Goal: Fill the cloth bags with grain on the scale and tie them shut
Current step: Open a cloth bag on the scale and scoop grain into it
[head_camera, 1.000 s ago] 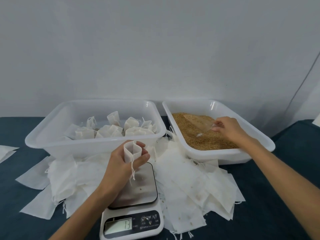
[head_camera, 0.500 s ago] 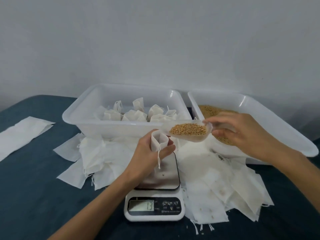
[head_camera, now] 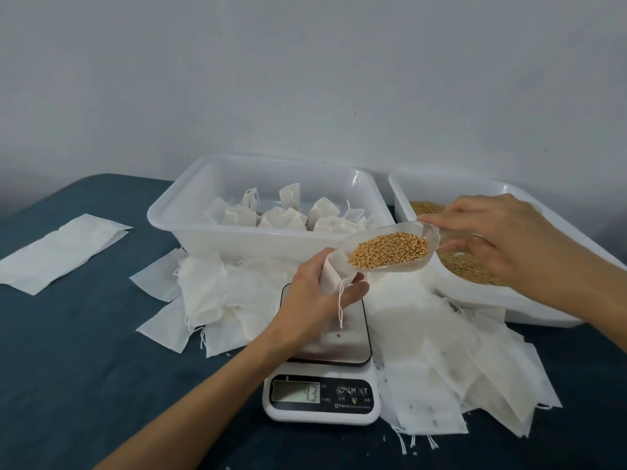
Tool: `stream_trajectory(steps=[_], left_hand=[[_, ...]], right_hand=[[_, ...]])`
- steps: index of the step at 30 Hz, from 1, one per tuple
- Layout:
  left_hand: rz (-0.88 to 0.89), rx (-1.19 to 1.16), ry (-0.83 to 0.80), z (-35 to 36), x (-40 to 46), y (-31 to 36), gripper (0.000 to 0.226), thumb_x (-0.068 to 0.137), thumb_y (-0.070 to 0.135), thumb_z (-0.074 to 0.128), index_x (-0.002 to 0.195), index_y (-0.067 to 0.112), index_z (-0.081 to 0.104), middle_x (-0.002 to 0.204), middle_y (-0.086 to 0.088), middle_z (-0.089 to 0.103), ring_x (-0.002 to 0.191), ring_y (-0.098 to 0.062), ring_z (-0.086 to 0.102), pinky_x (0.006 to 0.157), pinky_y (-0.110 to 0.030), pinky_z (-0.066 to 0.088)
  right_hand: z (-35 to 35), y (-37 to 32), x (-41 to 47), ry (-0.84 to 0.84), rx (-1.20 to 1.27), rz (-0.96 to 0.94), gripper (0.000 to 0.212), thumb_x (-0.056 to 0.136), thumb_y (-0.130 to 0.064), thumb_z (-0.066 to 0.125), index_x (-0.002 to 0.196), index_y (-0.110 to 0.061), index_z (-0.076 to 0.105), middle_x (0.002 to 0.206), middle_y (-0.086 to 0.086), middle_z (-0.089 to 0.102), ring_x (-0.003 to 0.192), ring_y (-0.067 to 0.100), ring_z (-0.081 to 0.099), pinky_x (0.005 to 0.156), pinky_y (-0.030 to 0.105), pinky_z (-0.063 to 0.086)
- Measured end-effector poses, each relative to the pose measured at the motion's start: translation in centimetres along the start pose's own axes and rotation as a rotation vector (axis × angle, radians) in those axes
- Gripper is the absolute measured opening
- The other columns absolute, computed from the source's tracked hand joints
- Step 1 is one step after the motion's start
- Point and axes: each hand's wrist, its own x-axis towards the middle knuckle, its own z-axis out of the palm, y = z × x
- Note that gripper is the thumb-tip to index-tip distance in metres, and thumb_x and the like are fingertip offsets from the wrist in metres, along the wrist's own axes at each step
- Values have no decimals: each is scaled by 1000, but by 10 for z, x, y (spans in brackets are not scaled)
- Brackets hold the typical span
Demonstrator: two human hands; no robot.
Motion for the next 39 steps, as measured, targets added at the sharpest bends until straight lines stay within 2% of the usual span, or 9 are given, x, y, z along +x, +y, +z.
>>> stream_trajectory(steps=[4,7,8,12,14,21,31,36,39], left_hand=[[1,0,12,1,-1,1,34,80,31,79,111,20,70,100,3,75,97,-18,70,93,-47,57],[17,-27,7,0,-1,1,27,85,21,81,109,17,70,96,6,74,90,-12,68,81,-32,57],[20,-32,-3,0,-2,1,25,87,18,81,109,17,70,96,7,74,90,-12,68,81,-31,56],[30,-40,-38,-1,-4,1,26,88,18,80,112,19,70,106,4,77,105,-18,72,101,-47,55],[32,-55,-40,-1,-5,2,29,86,21,80,114,20,70,109,4,77,108,-20,72,104,-50,54],[30,-133,-54,0,-4,0,28,89,14,82,115,15,70,105,4,77,102,-9,74,85,-18,54],[27,-127,-48,2,-3,-3,25,87,18,82,108,19,71,101,3,77,98,-12,74,84,-20,55],[20,-156,-56,1,-3,-3,27,88,15,83,112,16,70,98,7,77,94,-3,73,77,-11,50],[21,-165,-52,1,-3,-3,29,87,17,83,113,16,70,101,4,78,97,-6,74,80,-14,52]], right_hand=[[0,0,-2,-12,-30,2,38,91,-6,67,128,-16,69,107,0,68,90,20,61,94,40,38],[0,0,-1,-16,-58,-10,37,91,-6,68,127,-15,70,105,0,68,88,20,61,94,45,40],[-1,0,-1,-11,-66,-17,37,90,-5,69,126,-14,70,104,1,69,88,21,62,93,46,41],[0,0,2,8,-106,-23,36,89,-6,70,124,-12,72,101,2,69,84,18,57,93,43,37],[0,-1,2,15,-122,-39,35,88,-5,70,123,-12,72,99,3,69,83,23,59,94,46,38],[-1,-3,1,63,-220,-97,38,85,-2,73,122,-11,72,98,5,69,83,28,62,90,49,39],[7,4,0,104,-234,-130,37,82,-1,77,118,-12,74,95,3,69,79,26,62,87,47,39],[5,5,1,129,-245,-138,39,80,1,79,116,-11,75,94,5,70,77,27,62,87,43,35],[5,3,0,118,-244,-139,39,81,3,77,118,-10,74,96,5,70,79,28,62,86,49,41]])
